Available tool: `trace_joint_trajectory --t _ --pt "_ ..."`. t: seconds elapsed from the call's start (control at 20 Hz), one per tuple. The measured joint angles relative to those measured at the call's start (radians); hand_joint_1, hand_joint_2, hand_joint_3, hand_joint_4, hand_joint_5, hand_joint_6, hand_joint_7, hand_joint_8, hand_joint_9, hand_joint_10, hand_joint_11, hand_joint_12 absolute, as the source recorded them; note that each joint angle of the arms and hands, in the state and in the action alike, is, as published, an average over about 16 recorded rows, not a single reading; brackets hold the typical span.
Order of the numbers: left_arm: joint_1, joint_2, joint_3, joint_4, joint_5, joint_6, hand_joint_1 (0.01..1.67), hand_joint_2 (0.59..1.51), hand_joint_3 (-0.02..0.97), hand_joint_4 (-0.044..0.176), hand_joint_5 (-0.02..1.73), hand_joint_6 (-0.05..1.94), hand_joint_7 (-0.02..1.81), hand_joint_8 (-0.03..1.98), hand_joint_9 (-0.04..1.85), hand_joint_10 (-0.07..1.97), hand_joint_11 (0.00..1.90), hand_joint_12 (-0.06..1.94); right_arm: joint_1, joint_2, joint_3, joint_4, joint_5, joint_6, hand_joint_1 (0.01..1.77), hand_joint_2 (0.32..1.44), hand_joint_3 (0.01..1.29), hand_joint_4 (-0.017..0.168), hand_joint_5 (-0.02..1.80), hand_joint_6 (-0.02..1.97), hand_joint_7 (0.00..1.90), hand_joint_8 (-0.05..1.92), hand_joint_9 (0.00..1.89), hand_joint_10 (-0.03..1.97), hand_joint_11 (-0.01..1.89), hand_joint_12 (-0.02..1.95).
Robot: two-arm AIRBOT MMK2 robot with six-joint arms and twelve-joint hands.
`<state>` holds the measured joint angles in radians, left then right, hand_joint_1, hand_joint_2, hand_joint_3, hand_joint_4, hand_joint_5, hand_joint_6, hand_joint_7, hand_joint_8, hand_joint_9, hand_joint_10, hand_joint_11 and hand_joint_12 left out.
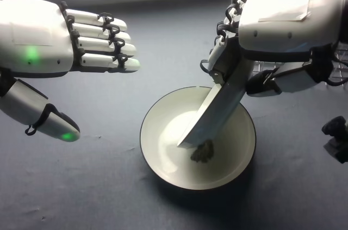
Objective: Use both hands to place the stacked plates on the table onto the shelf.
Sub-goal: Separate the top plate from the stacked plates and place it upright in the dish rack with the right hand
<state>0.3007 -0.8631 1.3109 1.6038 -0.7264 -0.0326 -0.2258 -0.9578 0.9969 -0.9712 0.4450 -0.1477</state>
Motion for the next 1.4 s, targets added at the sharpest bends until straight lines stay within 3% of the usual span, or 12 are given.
trace_joint_trajectory --t 0.6,0.95,1.4 --pt "0.011 -0.028 0.072 -0.006 0.051 0.068 0.01 1.049 0.020 0.002 0.02 0.02 0.02 0.01 0.02 0.01 0.01 0.00 0.037 -0.005 0.000 0.267 -0.048 0.004 1.38 0.99 0.01 -0.005 0.99 0.83 1.13 0.71 1.02 0.96 0.88 0.96" --pt "0.023 -0.031 0.104 -0.007 0.042 0.104 0.01 1.049 0.020 0.002 0.02 0.02 0.01 0.01 0.02 0.01 0.01 0.00 0.077 -0.010 0.006 0.476 -0.103 0.007 1.38 0.99 0.01 -0.006 0.99 0.80 1.13 0.71 1.03 0.97 0.89 0.96" --pt "0.033 -0.013 0.099 -0.006 0.023 0.122 0.01 1.055 0.020 0.002 0.02 0.01 0.01 0.01 0.02 0.01 0.01 0.00 0.127 -0.014 0.038 0.699 -0.177 0.008 1.38 0.99 0.01 -0.007 0.98 0.78 1.13 0.71 1.04 0.96 0.89 0.97"
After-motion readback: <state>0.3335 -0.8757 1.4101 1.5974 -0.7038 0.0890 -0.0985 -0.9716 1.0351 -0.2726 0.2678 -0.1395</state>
